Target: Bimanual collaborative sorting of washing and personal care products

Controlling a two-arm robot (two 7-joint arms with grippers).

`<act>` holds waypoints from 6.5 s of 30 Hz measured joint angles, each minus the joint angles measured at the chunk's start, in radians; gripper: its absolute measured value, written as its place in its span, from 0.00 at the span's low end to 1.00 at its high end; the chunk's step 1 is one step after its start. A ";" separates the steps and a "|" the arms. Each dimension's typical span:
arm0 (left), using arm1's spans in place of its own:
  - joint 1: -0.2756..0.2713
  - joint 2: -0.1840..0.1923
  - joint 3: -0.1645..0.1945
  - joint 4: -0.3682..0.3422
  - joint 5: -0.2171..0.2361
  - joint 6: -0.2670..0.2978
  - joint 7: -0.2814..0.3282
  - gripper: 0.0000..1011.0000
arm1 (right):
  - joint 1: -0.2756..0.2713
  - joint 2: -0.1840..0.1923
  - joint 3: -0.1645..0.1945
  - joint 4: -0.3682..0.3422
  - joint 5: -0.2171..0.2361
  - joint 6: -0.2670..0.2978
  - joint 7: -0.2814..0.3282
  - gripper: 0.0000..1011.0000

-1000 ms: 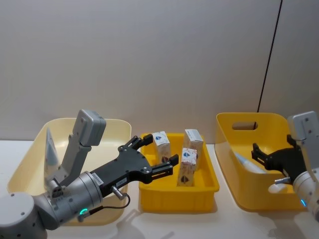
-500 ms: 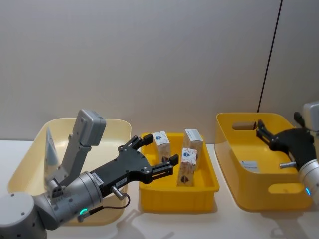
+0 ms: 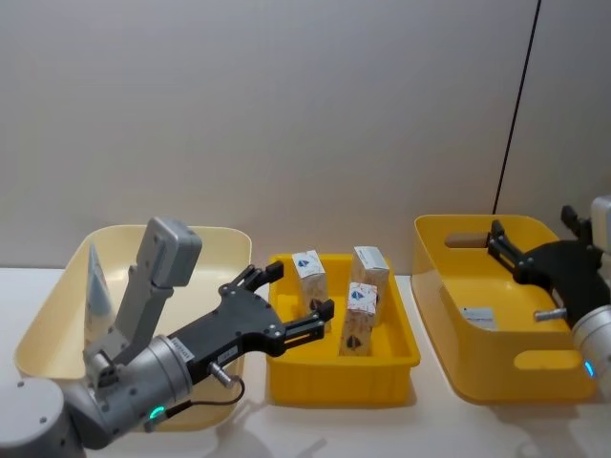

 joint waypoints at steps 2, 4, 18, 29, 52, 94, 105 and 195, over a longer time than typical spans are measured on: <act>0.008 0.003 -0.001 -0.006 0.008 0.000 0.015 0.99 | -0.017 0.002 -0.006 -0.009 0.009 -0.002 0.001 0.99; 0.023 0.008 -0.002 -0.017 0.024 -0.002 0.043 0.99 | -0.029 0.003 -0.011 -0.017 0.017 -0.005 0.003 0.99; 0.120 0.041 -0.012 -0.090 0.120 -0.009 0.223 0.99 | -0.159 0.016 -0.057 -0.098 0.094 -0.025 0.015 0.99; 0.202 0.069 -0.020 -0.151 0.202 -0.015 0.374 0.99 | -0.270 0.028 -0.096 -0.167 0.160 -0.044 0.025 0.99; 0.270 0.091 -0.027 -0.201 0.270 -0.020 0.501 0.99 | -0.341 0.034 -0.123 -0.211 0.202 -0.056 0.032 0.99; 0.270 0.091 -0.026 -0.201 0.270 -0.020 0.500 0.99 | -0.033 -0.108 -0.205 0.083 0.139 0.042 0.054 0.99; 0.270 0.091 -0.026 -0.201 0.270 -0.020 0.500 0.99 | 0.038 -0.171 -0.216 0.193 0.098 0.056 -0.009 0.99; 0.270 0.091 -0.026 -0.201 0.270 -0.020 0.500 0.99 | 0.090 -0.146 -0.050 0.100 0.009 -0.122 -0.082 0.45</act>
